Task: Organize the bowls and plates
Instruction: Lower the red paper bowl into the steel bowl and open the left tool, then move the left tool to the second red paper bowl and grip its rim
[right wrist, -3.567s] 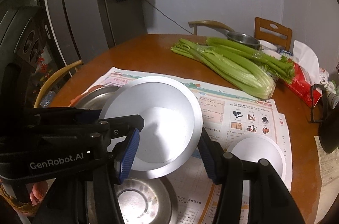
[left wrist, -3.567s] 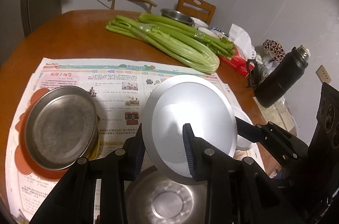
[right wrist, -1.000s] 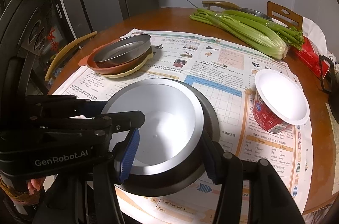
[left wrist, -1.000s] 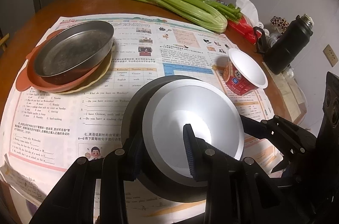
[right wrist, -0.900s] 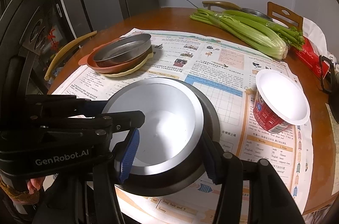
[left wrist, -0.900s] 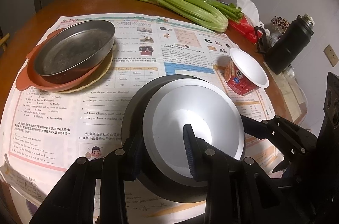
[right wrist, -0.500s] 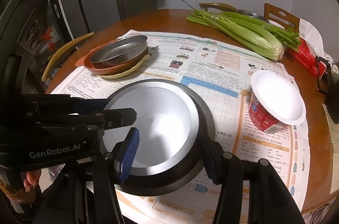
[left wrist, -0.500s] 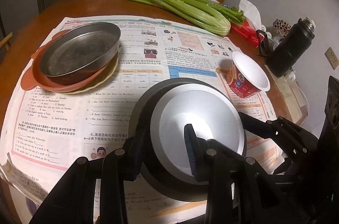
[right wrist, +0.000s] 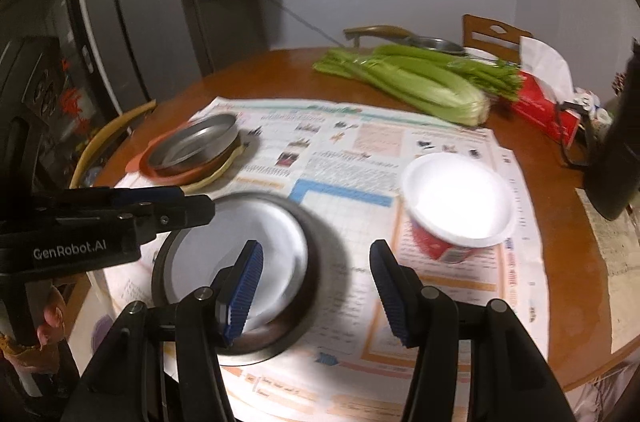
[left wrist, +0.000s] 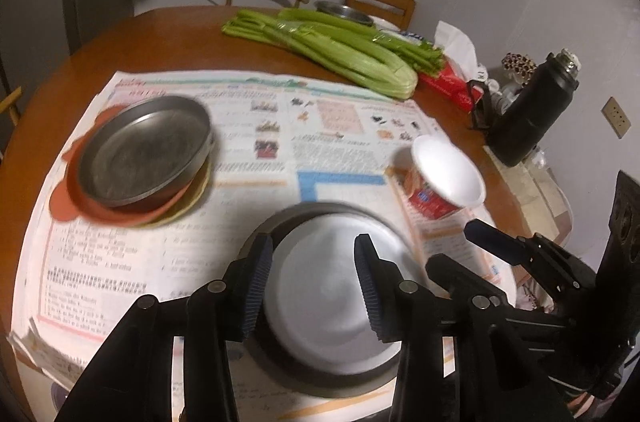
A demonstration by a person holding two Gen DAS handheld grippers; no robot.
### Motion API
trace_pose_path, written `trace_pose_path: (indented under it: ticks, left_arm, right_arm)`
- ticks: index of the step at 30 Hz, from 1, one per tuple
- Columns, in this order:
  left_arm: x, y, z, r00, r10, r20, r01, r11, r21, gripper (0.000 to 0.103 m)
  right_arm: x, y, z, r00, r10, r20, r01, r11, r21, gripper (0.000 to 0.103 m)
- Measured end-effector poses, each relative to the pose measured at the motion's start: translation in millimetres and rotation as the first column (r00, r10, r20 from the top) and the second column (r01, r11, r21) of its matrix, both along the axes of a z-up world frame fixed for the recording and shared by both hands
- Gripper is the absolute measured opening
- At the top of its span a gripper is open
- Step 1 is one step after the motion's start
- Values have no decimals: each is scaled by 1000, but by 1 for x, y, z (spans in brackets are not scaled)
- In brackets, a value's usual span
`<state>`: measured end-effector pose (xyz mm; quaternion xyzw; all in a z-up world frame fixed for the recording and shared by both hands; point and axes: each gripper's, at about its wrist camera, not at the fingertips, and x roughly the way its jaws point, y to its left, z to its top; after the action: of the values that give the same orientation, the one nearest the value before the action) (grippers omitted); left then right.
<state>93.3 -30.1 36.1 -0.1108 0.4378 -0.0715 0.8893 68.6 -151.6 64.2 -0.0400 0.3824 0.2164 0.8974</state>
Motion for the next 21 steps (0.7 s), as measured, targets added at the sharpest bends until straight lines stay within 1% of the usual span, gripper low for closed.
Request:
trace_pose_path:
  ticks: [2, 5, 10, 13, 17, 21]
  left_arm:
    - [8, -8, 7, 1000, -23, 12, 23, 1000, 5, 48]
    - [23, -24, 17, 998, -55, 26, 54, 998, 7, 49]
    - [54, -52, 20, 995, -104, 9, 104, 995, -1, 49]
    - [74, -70, 14, 990, -139, -26, 138, 990, -29, 49]
    - [97, -91, 1, 984, -161, -71, 157, 986, -58, 49]
    - [112, -105, -13, 983, -156, -101, 151, 987, -54, 49]
  right_arm:
    - [4, -12, 5, 999, -32, 6, 32, 999, 24, 56]
    - [12, -33, 12, 996, -88, 12, 87, 995, 53, 56]
    - [28, -68, 12, 983, -186, -2, 186, 979, 80, 56]
    - [41, -90, 6, 971, -239, -30, 240, 966, 100, 56]
    - [59, -113, -5, 955, -287, -74, 295, 948, 117, 56]
    - [72, -123, -20, 947, -298, -116, 310, 945, 107, 56]
